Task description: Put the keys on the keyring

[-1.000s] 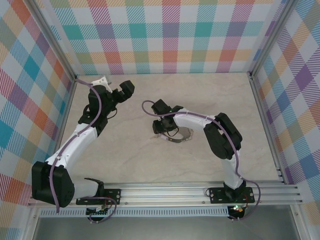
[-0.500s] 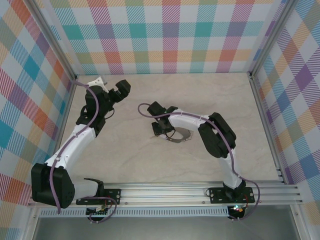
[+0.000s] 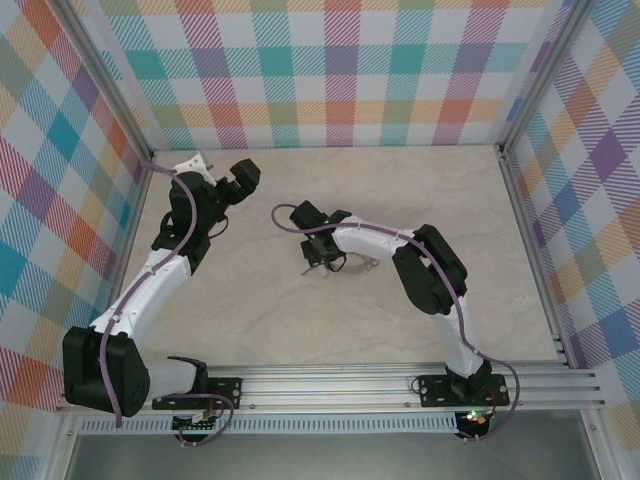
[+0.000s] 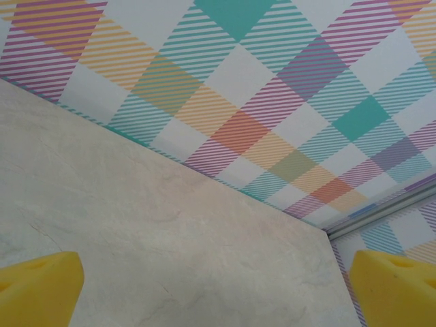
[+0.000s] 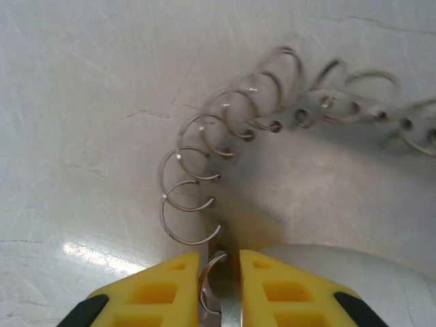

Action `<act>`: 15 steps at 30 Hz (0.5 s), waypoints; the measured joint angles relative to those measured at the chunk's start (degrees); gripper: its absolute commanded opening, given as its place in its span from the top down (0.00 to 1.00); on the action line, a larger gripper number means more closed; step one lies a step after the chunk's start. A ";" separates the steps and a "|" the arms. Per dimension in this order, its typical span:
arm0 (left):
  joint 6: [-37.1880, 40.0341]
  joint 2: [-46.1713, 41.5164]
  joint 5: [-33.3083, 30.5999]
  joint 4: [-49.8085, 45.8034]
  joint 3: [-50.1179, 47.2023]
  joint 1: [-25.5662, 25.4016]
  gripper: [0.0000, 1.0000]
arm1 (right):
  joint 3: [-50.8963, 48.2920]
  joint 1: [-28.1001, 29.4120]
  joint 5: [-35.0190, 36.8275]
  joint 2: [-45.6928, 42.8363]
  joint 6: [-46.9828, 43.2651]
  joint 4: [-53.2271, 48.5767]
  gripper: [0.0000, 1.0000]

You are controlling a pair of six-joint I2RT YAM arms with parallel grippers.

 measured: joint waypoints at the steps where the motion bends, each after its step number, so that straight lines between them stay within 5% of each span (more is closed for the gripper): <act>1: -0.02 0.00 0.00 0.02 0.00 0.00 0.00 | 0.04 0.11 -0.07 0.00 -0.02 0.09 0.94; 3: -0.02 0.00 0.17 0.17 -0.02 0.00 0.00 | 0.07 0.13 0.33 0.22 -0.04 -0.17 1.00; 15: -0.42 0.00 1.97 1.66 -0.04 0.04 0.00 | -0.90 0.11 1.01 -1.86 -0.37 -0.42 1.00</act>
